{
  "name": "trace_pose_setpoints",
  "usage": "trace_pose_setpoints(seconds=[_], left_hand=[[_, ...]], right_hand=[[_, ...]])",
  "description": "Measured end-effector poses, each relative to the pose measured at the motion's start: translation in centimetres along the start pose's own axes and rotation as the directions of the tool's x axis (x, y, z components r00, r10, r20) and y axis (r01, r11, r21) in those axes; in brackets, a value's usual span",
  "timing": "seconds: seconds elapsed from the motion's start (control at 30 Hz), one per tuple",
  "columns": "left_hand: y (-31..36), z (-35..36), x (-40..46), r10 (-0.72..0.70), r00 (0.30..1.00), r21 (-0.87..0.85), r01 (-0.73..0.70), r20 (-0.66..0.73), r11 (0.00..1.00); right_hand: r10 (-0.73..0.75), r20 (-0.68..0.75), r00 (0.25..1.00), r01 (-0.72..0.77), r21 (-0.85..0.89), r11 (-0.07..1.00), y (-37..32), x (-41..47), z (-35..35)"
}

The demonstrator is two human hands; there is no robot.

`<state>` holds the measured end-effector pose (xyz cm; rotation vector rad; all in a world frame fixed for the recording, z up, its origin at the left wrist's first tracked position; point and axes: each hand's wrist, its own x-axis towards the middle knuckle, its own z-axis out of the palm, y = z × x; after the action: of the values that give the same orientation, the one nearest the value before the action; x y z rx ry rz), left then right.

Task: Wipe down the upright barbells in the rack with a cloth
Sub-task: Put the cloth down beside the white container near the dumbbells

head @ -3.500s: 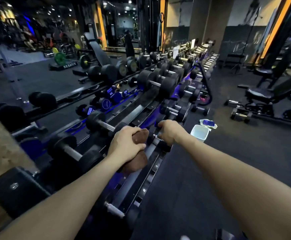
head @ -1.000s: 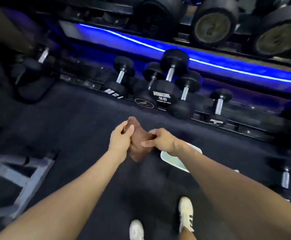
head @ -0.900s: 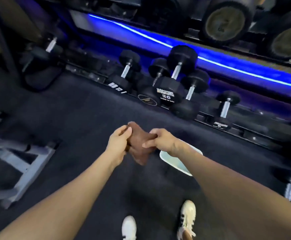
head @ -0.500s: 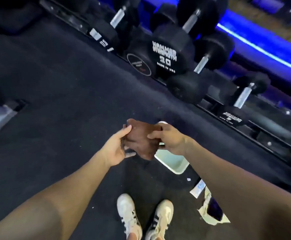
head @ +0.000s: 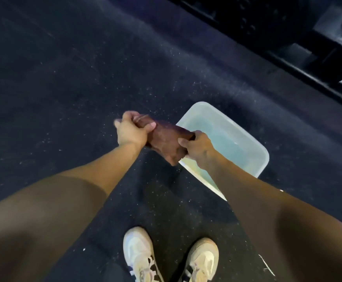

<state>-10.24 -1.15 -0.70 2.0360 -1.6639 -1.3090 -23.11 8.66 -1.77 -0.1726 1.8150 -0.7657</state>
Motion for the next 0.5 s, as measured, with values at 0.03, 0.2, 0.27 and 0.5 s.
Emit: trace_pose_setpoints(seconds=[0.03,0.2,0.27,0.5], left_hand=[[-0.6,0.6,0.2,0.041,0.998,0.131,-0.036,-0.039,0.991],[-2.5,4.0,-1.8,0.293,0.935,0.322,-0.345,0.199,0.882],[-2.8,5.1,-1.8,0.229,0.944,0.328,-0.299,0.235,0.896],[-2.1,5.1,0.8,-0.022,0.919,0.352,-0.129,0.393,0.927]], right_hand=[[-0.011,-0.02,1.0,0.01,-0.031,0.999,0.6,1.0,0.1],[-0.07,-0.107,0.992,0.051,-0.17,0.984,2.1,2.6,-0.2],[-0.108,-0.109,0.988,0.089,-0.167,0.982,2.4,2.5,-0.2],[-0.181,-0.051,0.982,0.144,-0.417,0.897,1.9,3.3,-0.1]])
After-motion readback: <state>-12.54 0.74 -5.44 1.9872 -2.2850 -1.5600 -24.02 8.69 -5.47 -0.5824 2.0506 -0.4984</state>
